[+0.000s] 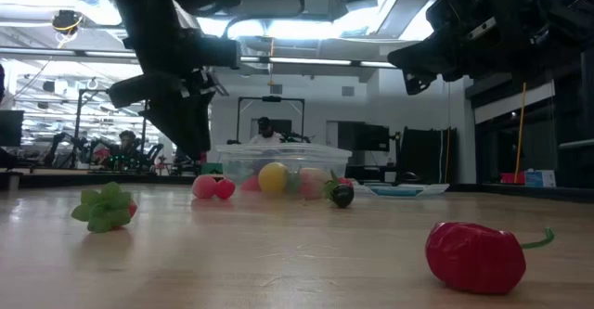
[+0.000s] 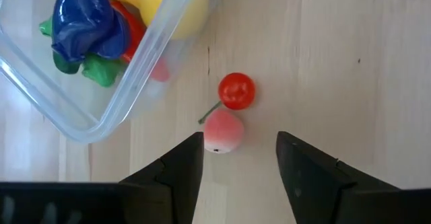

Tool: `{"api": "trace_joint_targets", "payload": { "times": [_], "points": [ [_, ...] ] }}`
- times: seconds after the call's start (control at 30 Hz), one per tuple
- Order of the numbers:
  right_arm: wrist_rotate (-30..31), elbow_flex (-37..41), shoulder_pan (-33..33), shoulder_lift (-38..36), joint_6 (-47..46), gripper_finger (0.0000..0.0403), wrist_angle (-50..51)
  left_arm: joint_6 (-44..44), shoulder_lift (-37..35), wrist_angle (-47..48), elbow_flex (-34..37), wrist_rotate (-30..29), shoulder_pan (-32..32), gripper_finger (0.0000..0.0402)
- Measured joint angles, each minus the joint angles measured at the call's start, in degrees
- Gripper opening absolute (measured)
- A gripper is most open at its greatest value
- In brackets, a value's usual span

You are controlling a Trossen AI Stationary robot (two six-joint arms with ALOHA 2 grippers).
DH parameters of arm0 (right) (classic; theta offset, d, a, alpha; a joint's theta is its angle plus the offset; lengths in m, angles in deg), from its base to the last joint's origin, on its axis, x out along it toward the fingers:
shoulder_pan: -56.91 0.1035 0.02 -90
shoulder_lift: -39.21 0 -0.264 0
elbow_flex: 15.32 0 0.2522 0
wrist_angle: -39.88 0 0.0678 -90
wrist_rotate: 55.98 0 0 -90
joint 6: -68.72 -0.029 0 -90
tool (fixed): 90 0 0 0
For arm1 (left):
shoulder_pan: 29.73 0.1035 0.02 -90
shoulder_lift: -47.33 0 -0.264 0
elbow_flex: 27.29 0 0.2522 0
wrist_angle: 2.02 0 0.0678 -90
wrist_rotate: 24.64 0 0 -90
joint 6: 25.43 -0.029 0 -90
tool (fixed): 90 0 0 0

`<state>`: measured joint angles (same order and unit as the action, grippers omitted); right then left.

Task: Pick and placing Produce into tupperware
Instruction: Put the pink peach into the transparent container

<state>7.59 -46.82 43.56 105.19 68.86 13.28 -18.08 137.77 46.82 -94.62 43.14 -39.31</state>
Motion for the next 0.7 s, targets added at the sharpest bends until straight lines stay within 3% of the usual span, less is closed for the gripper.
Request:
{"api": "trace_joint_targets", "payload": {
  "times": [0.7],
  "points": [
    [0.0,0.0,0.0,0.0,0.1,0.0007,0.0,-0.5,0.0,-8.6,6.5,4.7,5.1,0.0179]
  ]
}}
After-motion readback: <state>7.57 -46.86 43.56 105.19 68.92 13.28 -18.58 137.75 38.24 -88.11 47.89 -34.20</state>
